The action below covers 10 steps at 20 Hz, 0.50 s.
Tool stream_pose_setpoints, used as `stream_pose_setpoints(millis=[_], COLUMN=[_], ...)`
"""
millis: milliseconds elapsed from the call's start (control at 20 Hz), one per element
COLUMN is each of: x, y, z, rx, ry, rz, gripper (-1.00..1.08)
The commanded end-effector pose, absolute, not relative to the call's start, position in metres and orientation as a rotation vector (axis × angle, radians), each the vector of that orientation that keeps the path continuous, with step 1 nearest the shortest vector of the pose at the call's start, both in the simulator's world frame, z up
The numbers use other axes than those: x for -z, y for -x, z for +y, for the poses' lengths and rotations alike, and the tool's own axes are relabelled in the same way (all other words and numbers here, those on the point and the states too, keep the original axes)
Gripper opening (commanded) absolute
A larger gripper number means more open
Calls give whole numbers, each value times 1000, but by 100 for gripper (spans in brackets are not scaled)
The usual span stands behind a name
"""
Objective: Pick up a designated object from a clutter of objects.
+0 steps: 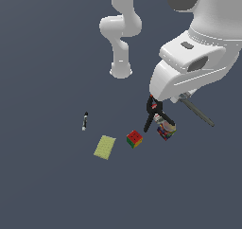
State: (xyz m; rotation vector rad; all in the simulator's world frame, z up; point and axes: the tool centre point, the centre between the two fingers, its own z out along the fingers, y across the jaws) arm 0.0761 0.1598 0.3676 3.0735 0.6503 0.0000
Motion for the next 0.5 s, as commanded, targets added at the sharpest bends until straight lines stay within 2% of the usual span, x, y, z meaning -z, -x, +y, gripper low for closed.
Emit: stream_pose_setpoints(millis=[0,450], x=[-376,-388], y=[-80,-87], z=[166,175], rx=[0,0], ry=[-3074,-3074], rz=[649,649], gripper=[-100,-100])
